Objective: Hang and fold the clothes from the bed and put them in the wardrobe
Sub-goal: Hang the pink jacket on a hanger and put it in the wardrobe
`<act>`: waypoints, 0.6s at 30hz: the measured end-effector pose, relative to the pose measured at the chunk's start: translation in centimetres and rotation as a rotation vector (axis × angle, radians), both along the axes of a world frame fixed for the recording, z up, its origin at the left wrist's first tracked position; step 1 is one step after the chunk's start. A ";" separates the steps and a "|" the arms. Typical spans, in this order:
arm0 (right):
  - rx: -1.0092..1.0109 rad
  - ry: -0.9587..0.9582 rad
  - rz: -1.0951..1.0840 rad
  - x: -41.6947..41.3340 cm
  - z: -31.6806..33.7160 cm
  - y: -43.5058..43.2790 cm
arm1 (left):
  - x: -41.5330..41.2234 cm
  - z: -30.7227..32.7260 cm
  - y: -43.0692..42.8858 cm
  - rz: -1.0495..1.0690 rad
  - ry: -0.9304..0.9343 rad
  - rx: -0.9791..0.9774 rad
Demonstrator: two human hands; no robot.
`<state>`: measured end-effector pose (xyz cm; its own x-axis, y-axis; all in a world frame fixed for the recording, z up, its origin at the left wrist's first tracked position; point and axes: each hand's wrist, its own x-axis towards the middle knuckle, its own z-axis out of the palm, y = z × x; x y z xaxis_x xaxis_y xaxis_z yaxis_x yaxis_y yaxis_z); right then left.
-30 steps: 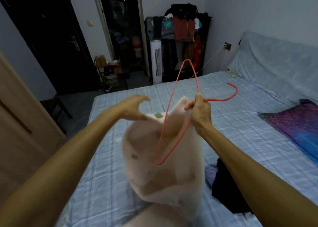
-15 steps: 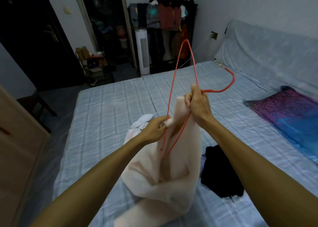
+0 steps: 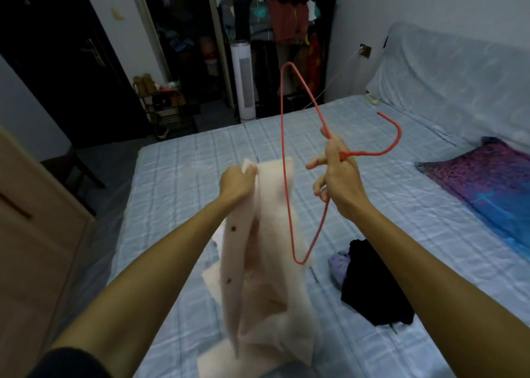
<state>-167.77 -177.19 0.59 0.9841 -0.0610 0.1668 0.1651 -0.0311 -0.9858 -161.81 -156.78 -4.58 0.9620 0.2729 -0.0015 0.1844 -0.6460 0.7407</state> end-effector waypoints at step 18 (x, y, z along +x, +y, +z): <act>-0.275 0.436 0.137 -1.8 -3.1 1.4 | 1.7 6.6 4.4 0.078 -0.367 0.339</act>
